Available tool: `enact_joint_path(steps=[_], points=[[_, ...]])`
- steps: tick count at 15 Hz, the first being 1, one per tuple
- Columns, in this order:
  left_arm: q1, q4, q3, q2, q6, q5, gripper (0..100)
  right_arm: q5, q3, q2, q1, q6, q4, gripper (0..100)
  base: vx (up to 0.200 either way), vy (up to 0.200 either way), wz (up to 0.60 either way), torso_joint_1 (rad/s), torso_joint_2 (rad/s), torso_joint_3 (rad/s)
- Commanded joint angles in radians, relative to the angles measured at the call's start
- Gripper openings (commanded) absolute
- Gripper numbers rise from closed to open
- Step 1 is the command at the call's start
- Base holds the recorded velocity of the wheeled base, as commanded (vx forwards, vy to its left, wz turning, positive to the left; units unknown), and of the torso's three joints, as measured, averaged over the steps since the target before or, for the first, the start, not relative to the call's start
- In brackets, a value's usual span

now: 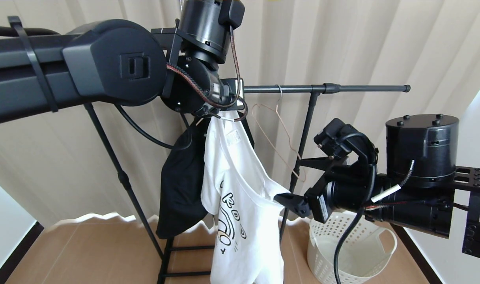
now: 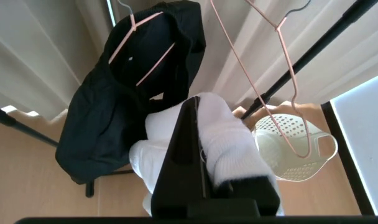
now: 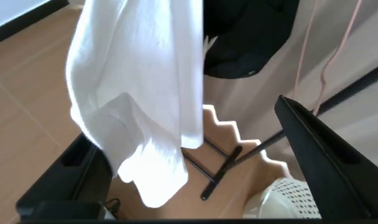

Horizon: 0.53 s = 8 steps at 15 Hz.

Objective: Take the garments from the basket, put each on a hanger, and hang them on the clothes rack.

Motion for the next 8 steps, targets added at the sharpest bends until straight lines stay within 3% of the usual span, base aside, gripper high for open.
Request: enact_joint_path(steps=[1, 5, 8], points=[[0.0, -0.001, 0.0, 0.004, 0.009, 0.022, 0, 0.06, 0.027, -0.036, -0.005, 0.001, -0.001, 100, 0.0, 0.0, 0.0, 0.0, 0.0, 0.0], [0.005, -0.007, 0.0, 0.024, 0.025, 0.102, 0, 0.089, 0.031, -0.055, -0.027, 0.001, -0.001, 100, 0.0, 0.0, 0.0, 0.0, 0.0, 0.0], [-0.001, -0.022, 0.0, 0.032, 0.031, 0.11, 0, 0.089, 0.03, -0.056, -0.027, 0.001, -0.001, 100, 0.0, 0.0, 0.0, 0.0, 0.0, 0.0]])
